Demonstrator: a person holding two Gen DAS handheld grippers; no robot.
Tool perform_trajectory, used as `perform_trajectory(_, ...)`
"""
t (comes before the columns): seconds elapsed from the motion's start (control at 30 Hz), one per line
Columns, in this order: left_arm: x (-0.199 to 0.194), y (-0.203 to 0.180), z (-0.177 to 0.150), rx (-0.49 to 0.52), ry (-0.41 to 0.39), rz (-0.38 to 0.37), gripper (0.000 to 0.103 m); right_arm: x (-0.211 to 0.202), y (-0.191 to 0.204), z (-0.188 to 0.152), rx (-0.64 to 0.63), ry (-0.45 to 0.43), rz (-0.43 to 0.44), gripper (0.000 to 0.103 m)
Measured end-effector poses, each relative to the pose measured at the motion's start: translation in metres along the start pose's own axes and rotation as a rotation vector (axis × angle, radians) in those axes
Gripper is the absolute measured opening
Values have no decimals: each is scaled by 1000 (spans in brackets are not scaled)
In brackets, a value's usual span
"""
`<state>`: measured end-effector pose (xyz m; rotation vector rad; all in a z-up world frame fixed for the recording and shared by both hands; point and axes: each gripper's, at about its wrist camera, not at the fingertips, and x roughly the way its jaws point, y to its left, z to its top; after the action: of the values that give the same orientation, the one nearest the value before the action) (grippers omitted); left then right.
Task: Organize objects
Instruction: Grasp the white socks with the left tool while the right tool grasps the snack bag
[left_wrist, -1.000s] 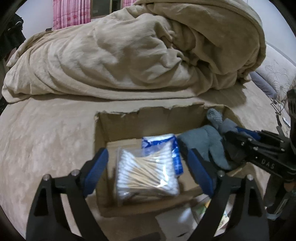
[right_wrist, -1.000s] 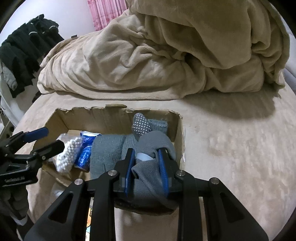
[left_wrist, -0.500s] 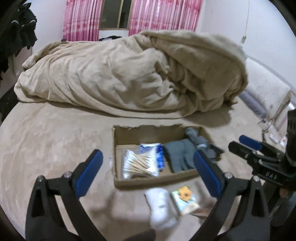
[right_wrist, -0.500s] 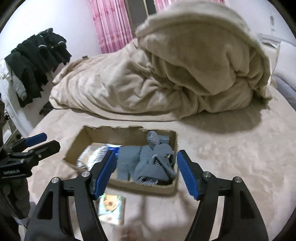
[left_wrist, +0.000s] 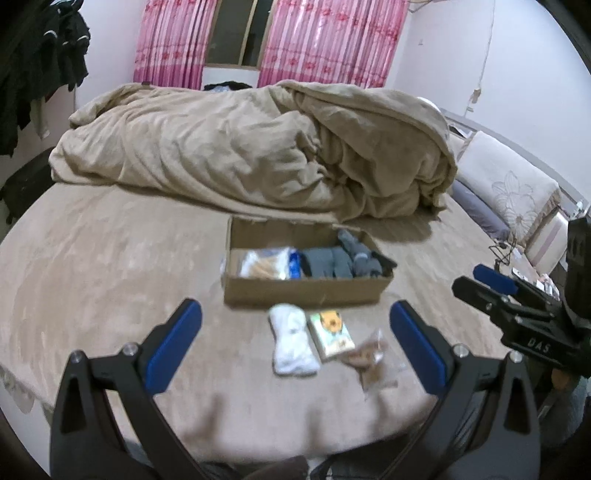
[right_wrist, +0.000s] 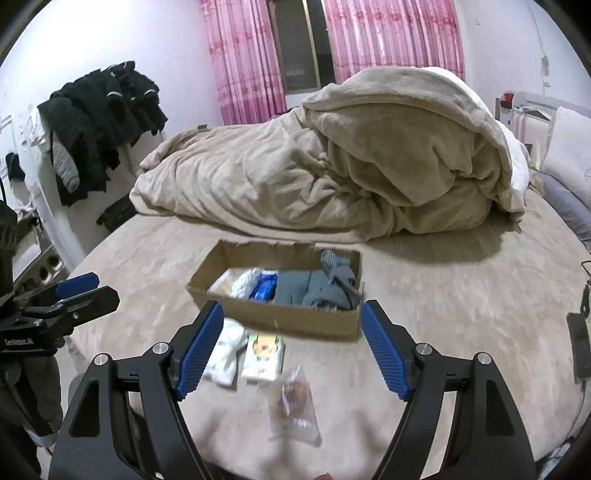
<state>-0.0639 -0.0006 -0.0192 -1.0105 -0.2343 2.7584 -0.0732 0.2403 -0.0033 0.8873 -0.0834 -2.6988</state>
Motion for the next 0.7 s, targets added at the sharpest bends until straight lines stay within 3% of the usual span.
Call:
perform_trajectory(0.23,10,6,-36,-28,87,21,103,-7,8,-31,-4,49,12,80)
perform_trajectory(0.7,65,0,-67,-22,218,37,102,48,6,-68,-13,187,32,80)
